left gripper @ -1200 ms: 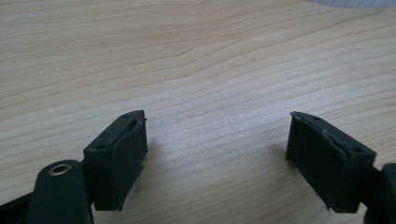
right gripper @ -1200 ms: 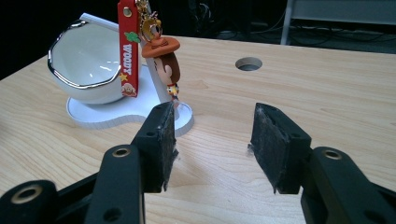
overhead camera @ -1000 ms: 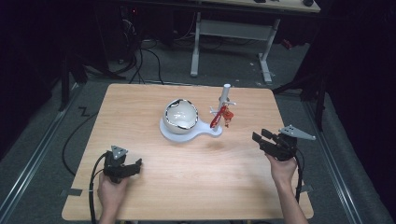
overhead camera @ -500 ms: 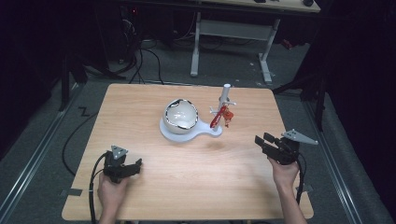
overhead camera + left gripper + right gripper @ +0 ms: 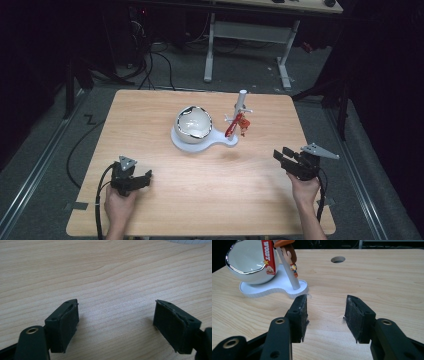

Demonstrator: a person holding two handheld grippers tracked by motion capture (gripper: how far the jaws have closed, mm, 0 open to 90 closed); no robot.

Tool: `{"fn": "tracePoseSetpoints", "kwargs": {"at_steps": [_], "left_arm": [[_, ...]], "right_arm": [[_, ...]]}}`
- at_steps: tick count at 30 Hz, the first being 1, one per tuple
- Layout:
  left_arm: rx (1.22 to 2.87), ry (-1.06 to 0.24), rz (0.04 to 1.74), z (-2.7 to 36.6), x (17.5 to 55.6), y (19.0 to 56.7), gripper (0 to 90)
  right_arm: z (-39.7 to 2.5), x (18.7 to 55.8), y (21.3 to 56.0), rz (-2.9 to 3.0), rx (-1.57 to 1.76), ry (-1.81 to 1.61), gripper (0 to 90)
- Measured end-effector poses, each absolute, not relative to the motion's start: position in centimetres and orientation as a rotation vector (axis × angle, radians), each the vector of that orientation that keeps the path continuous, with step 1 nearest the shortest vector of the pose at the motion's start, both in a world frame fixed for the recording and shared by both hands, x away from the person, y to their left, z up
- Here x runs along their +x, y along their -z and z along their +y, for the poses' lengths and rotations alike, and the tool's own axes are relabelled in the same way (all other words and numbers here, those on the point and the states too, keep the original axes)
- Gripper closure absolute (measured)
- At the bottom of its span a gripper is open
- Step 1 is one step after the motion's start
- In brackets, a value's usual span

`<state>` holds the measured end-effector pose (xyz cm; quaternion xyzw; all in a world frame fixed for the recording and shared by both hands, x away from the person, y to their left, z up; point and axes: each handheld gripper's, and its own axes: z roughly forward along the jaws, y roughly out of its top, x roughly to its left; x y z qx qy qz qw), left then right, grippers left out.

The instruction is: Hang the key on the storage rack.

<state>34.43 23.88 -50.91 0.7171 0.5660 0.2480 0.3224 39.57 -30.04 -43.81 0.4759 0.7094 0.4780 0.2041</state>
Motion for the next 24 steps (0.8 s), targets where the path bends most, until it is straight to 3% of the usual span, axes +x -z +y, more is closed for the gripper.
{"fn": "tracePoseSetpoints", "kwargs": {"at_steps": [24], "left_arm": [[1.883,-0.651,1.486,23.9,34.4,50.9,20.8]], "right_arm": [[-29.0,39.8,47.7,2.069,1.35,-1.108,50.7]]}}
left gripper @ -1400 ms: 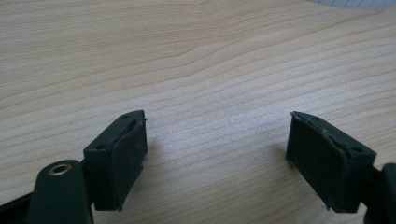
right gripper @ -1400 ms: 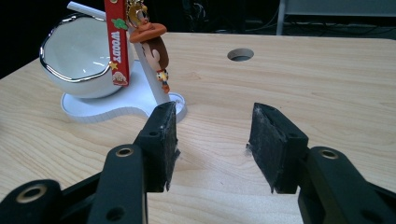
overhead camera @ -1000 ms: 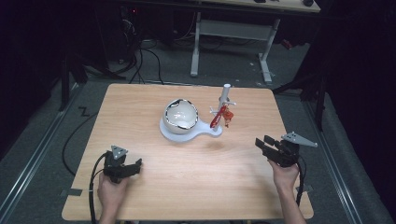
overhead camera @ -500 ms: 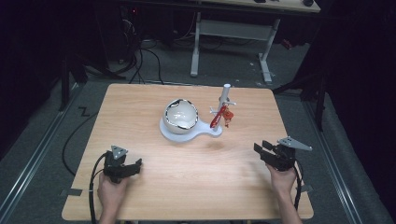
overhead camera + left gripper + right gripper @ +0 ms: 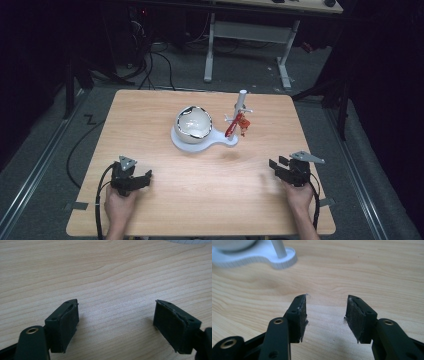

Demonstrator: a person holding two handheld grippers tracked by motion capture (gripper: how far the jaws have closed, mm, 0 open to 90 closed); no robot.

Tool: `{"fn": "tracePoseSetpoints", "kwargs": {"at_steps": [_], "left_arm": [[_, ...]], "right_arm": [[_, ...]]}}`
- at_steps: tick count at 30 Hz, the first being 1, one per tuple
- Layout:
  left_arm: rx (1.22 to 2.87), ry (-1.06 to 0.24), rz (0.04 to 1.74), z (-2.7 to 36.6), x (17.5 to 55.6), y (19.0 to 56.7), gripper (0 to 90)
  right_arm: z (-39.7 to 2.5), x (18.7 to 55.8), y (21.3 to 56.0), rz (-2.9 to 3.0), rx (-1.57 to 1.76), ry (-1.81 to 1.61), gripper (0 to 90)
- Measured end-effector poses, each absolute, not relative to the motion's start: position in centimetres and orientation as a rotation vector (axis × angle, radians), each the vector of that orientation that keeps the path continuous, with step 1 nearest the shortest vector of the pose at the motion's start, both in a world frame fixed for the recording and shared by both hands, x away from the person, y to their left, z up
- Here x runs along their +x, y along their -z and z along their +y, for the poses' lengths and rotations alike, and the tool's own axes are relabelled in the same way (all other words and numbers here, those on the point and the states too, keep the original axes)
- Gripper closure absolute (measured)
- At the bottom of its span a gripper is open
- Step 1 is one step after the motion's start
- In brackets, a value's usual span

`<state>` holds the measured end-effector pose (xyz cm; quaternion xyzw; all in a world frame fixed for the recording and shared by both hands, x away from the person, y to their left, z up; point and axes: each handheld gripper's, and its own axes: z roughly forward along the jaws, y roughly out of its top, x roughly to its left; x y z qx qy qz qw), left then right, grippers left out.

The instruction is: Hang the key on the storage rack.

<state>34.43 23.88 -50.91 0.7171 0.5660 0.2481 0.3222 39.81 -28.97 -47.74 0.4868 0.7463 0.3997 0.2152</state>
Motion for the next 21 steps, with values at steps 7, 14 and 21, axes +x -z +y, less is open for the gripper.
{"fn": "tracePoseSetpoints", "kwargs": {"at_steps": [7,14,21], "left_arm": [[1.883,-0.651,1.486,23.9,34.4,50.9,20.8],[1.883,-0.652,1.486,23.9,34.4,50.9,20.7],[1.888,-0.65,1.485,23.9,34.4,50.9,20.7]], "right_arm": [[-27.5,40.4,49.1,2.116,1.342,-0.99,47.6],[-26.8,40.9,50.3,2.143,1.337,-0.933,43.9],[-26.8,41.0,50.3,2.152,1.328,-0.934,42.3]]}}
